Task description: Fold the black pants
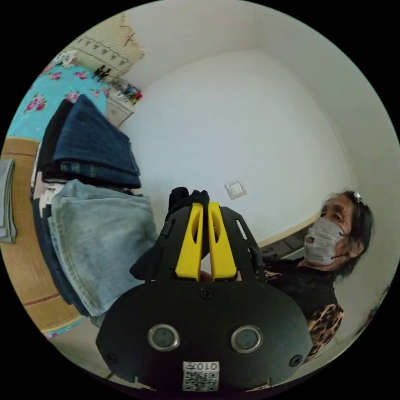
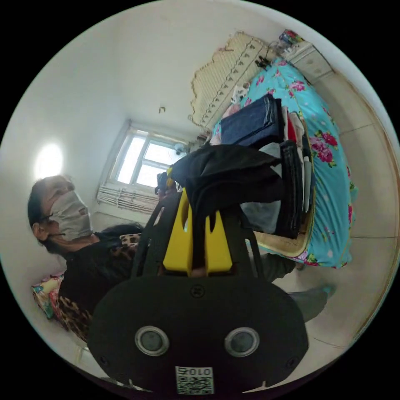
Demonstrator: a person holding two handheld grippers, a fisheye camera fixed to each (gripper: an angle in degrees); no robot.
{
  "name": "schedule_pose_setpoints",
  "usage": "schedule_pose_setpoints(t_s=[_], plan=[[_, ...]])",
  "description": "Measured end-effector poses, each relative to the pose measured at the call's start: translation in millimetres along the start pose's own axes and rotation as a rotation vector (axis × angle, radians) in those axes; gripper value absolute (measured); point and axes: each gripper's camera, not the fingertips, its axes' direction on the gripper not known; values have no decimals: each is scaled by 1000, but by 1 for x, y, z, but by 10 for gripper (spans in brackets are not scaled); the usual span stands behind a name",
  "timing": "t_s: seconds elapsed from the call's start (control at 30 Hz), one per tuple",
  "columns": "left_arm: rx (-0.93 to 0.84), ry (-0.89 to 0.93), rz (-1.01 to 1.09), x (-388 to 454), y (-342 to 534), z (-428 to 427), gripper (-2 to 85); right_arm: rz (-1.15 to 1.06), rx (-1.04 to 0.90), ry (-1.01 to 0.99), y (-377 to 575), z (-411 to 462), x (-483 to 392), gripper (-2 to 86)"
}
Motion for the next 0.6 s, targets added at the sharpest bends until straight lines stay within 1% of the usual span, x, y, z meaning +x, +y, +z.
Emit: schedule_pose_setpoints(t_s=[0.07,0.13,0.2,0.27,0.3,0.37,0.43,0.5,0.57,0.6], plan=[[7,-34,-82,-44,-8,0,4,5,-86,6,-39,7,10,58],[31,-58,-121,-61,-14,-3,4,-32,-157,8,-91,2,12,59],[53,-96,-111,-57,-27,-8,3,-97,-187,-14,-130,-12,2,59],[76,-128,-40,-26,-57,-19,3,-198,-174,-28,-166,-34,-22,58],[81,-141,0,-13,-66,-23,3,-283,-148,-35,-188,-50,-42,58],[136,-264,126,32,-100,-44,3,-396,-85,-51,-218,-74,-67,58],[169,-352,168,43,-129,-57,3,-495,-19,-37,-260,-95,-80,59],[184,-418,173,23,-166,-62,3,-494,14,9,-296,-95,-66,59],[166,-445,134,-54,-223,-54,3,-455,21,64,-335,-80,-30,59],[141,-443,110,-82,-237,-49,3,-355,5,100,-365,-62,7,59]])
